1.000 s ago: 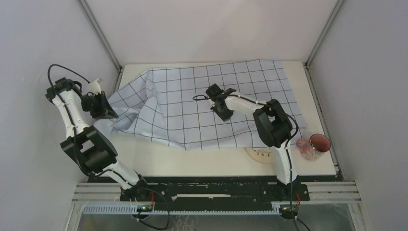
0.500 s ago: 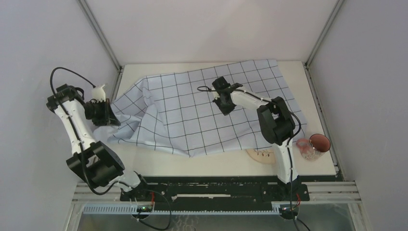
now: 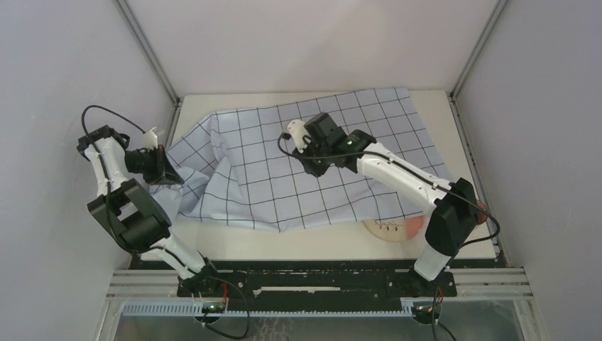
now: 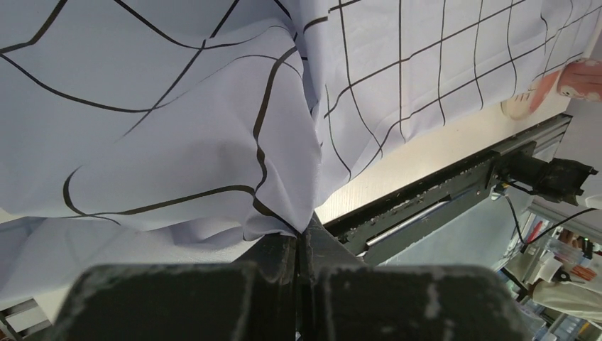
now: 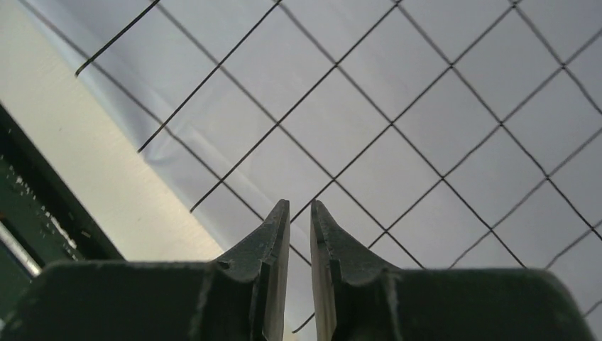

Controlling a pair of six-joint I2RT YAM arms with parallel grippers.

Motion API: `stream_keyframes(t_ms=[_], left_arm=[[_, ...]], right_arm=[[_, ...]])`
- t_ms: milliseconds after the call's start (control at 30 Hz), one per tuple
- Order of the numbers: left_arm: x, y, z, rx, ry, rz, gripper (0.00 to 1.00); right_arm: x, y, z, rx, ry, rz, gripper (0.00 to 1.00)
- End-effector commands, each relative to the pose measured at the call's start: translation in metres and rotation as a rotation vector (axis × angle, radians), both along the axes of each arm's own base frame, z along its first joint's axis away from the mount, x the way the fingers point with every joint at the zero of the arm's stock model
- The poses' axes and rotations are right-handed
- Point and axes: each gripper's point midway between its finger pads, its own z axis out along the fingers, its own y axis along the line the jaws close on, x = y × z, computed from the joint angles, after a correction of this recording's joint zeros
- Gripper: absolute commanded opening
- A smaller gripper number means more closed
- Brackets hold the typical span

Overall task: Set the dinner table for one person
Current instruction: Flatten out the napkin at the center of the board.

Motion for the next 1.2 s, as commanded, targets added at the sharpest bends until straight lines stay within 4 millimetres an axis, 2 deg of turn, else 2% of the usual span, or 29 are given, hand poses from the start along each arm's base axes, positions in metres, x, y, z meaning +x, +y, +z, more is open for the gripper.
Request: stream_keyframes(t_ms=[0, 167, 267, 400, 433, 533, 567, 633, 800, 867, 1000, 1067, 1167], left_arm=[[0.014, 0.010, 0.005, 0.004, -0.023, 0.023, 0.00], [0.002, 0.008, -0.008, -0.021, 0.041, -0.002, 0.00], [-0.014, -0.004, -0.011, -0.086, 0.105, -0.053, 0.01], [-0.035, -0.009, -0.029, -0.109, 0.208, -0.083, 0.07], [-0.039, -0.010, -0.033, -0.114, 0.231, -0.089, 0.12], [-0.044, -0.013, -0.037, -0.122, 0.242, -0.100, 0.41], [-0.044, -0.015, -0.035, -0.129, 0.233, -0.097, 0.48], [-0.043, -0.019, -0.030, -0.141, 0.212, -0.089, 0.53], [-0.049, -0.028, -0.023, -0.113, 0.192, -0.115, 0.55], [-0.050, -0.029, -0.016, -0.086, 0.166, -0.115, 0.55], [-0.042, -0.026, 0.006, -0.027, 0.071, -0.095, 0.56], [-0.035, -0.022, 0.013, -0.008, 0.043, -0.076, 0.55], [-0.029, -0.018, 0.017, -0.005, 0.039, -0.058, 0.55]], right_arm=[[-0.017, -0.013, -0.033, -0.112, 0.040, 0.036, 0.24], [-0.010, -0.023, -0.032, -0.133, 0.029, 0.016, 0.23], [-0.010, -0.026, -0.024, -0.130, 0.015, 0.014, 0.22], [-0.004, -0.034, -0.014, -0.140, -0.029, -0.008, 0.22], [-0.003, -0.036, -0.012, -0.139, -0.034, -0.015, 0.22], [0.000, -0.041, -0.010, -0.141, -0.044, -0.032, 0.22], [0.002, -0.042, -0.010, -0.145, -0.051, -0.038, 0.22], [0.005, -0.044, -0.010, -0.147, -0.057, -0.048, 0.22], [0.014, -0.054, -0.020, -0.169, -0.039, -0.086, 0.22], [0.007, -0.054, -0.032, -0.157, 0.037, -0.085, 0.23], [-0.028, -0.042, -0.062, -0.142, 0.196, -0.015, 0.24], [-0.043, -0.034, -0.071, -0.147, 0.200, 0.028, 0.26], [-0.060, -0.019, -0.073, -0.152, 0.156, 0.091, 0.30]])
